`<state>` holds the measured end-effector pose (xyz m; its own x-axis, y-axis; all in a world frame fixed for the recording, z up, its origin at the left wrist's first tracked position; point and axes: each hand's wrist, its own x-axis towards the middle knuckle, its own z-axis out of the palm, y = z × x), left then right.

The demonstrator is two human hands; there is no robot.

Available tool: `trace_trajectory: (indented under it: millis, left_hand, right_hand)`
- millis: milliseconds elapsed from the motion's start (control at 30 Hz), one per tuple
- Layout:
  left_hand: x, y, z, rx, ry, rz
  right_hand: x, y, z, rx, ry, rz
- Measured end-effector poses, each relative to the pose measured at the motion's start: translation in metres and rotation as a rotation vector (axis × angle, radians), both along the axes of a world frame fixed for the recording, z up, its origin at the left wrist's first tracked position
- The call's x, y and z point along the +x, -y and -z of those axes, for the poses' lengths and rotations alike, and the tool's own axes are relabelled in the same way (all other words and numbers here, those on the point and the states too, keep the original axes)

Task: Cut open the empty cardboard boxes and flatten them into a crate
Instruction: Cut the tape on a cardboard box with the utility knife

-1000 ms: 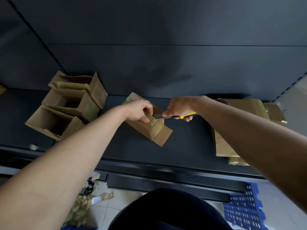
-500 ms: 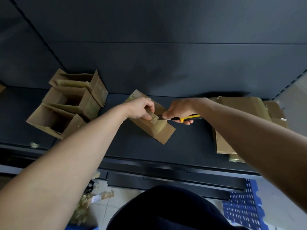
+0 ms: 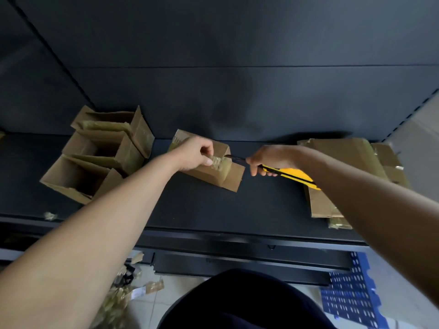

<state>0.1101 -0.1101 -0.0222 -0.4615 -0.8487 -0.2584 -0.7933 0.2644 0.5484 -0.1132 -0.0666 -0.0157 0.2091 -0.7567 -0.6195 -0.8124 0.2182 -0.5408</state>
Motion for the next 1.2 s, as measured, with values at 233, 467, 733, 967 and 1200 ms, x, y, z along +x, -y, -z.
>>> trace_trajectory:
  millis: [233,467,733,967,1200]
  left_hand:
    - [0.006,-0.004,0.003,-0.038,-0.035,-0.023]
    - [0.003,-0.009,0.005,-0.033,-0.086,-0.049]
    - [0.01,-0.009,0.004,-0.016,-0.015,-0.027]
    - [0.005,-0.016,0.006,0.017,-0.015,0.1]
    - [0.005,-0.019,0.001,-0.213,0.333,0.44]
  right_hand:
    - [0.023,-0.015,0.007,-0.122,-0.174,-0.074]
    - [0.06,-0.019,0.022,-0.199,-0.229,0.108]
    - [0.054,-0.016,0.027,-0.353,-0.273,0.428]
    - [0.034,-0.005,0.03,-0.255,-0.166,0.452]
    - [0.041,0.011,0.024,-0.238,0.157,0.483]
